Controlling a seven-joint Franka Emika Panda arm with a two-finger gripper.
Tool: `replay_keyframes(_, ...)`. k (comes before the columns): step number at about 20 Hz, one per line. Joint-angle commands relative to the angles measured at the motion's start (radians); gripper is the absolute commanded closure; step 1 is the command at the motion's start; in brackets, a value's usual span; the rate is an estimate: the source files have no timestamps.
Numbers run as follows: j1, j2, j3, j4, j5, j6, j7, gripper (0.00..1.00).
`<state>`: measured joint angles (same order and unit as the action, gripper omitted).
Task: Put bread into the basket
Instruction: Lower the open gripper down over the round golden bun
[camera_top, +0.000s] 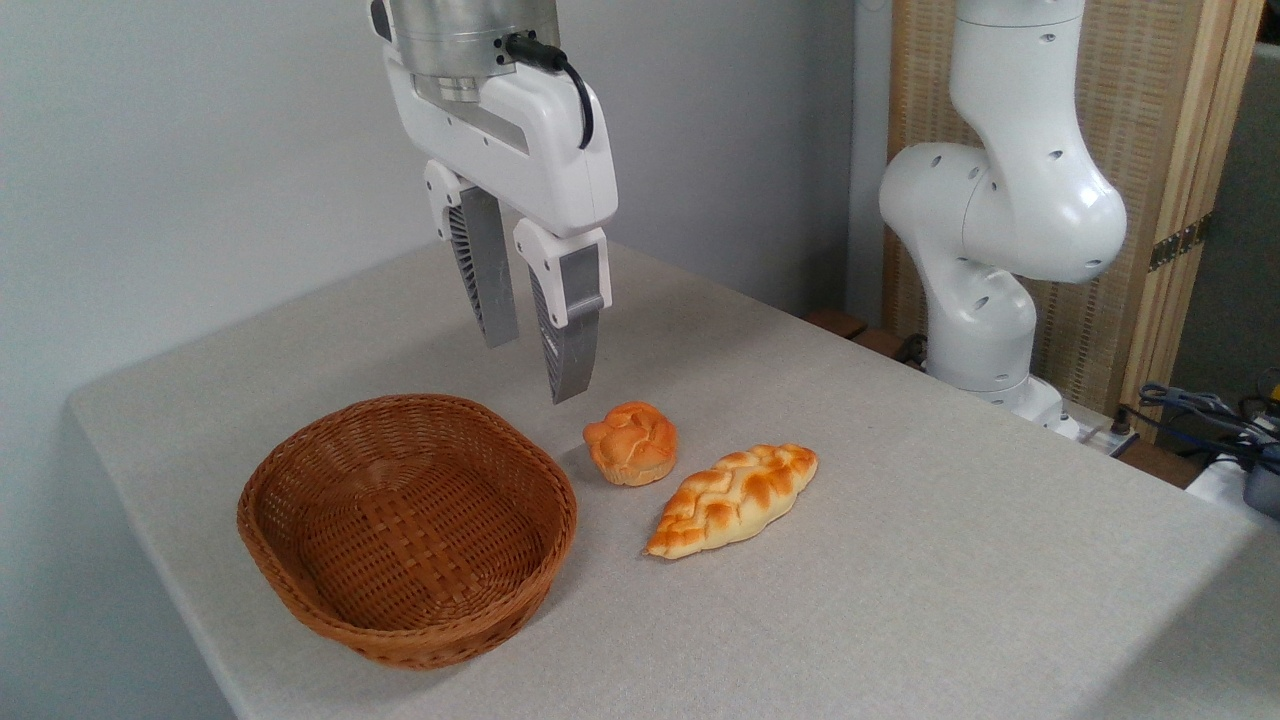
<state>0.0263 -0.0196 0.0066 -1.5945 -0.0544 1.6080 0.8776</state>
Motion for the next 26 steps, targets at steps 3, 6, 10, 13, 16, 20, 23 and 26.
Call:
replay_keyframes(3,0.004,0.003,0.004,0.008,-0.024,-0.025,0.004,0.00)
replay_keyframes(6,0.004,0.001,0.004,0.007,-0.024,-0.025,0.004,0.00)
replay_keyframes(10,0.003,-0.003,0.000,-0.005,-0.024,-0.020,0.004,0.00)
replay_keyframes(13,0.001,-0.045,-0.010,-0.083,-0.028,0.070,0.004,0.00)
replay_keyframes(16,-0.003,-0.164,-0.010,-0.266,-0.056,0.180,0.010,0.00)
replay_keyframes(20,-0.023,-0.285,-0.011,-0.459,-0.058,0.194,0.134,0.00)
replay_keyframes(23,-0.078,-0.310,-0.011,-0.551,-0.047,0.182,0.276,0.00)
replay_keyframes(26,-0.138,-0.272,-0.013,-0.573,-0.045,0.181,0.366,0.00)
